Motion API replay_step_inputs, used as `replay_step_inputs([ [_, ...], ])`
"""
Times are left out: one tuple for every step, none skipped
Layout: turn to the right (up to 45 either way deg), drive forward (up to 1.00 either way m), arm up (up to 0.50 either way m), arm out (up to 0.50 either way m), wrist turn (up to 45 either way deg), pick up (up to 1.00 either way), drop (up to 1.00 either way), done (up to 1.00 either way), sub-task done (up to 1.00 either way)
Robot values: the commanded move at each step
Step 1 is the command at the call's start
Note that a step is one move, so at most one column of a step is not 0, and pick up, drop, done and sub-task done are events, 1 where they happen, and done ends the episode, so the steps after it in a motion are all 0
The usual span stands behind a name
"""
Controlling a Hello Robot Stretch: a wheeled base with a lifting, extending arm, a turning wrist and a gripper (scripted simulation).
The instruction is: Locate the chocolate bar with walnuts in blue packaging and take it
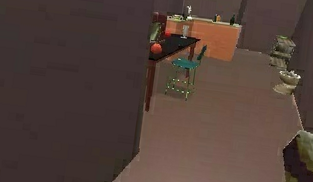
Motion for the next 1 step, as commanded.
replay_step_inputs([
  [0.0,0.0,0.0,0.0,0.0,0.0,0.0,1.0,0.0],
])
